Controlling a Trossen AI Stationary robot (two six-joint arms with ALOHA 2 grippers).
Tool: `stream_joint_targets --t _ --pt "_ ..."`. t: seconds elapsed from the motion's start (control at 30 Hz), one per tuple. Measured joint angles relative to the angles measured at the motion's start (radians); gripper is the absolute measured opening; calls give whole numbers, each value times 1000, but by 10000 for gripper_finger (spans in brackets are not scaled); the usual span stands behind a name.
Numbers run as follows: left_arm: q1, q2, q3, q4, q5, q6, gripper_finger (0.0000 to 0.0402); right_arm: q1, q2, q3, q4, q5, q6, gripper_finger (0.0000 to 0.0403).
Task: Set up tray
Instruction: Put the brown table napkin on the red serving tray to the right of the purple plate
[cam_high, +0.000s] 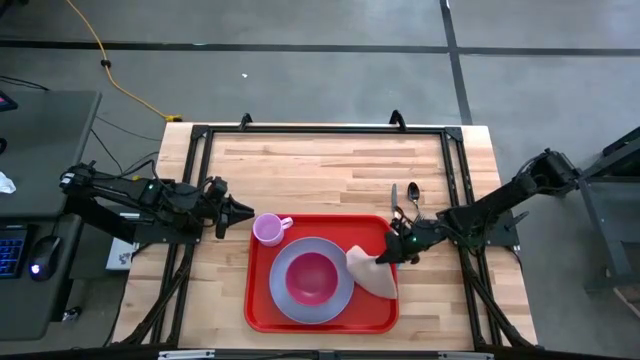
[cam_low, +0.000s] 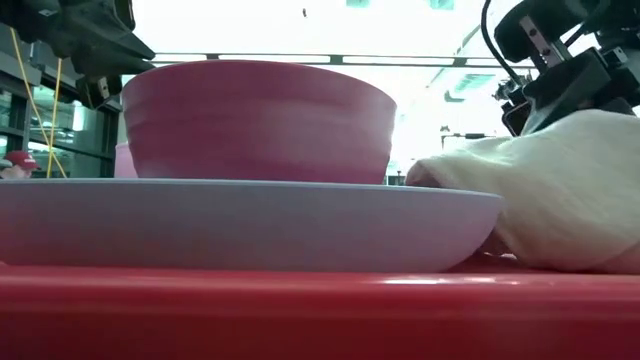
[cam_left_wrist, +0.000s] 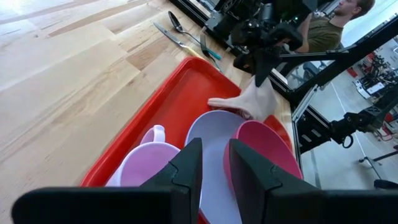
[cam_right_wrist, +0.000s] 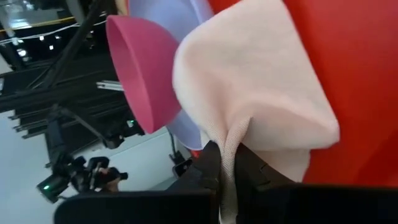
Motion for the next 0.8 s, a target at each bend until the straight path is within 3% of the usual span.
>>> stream_joint_targets --t 0.8 --pt "0 0 0 0 1 -22 111 -154 0 0 -109 -21 -256 0"
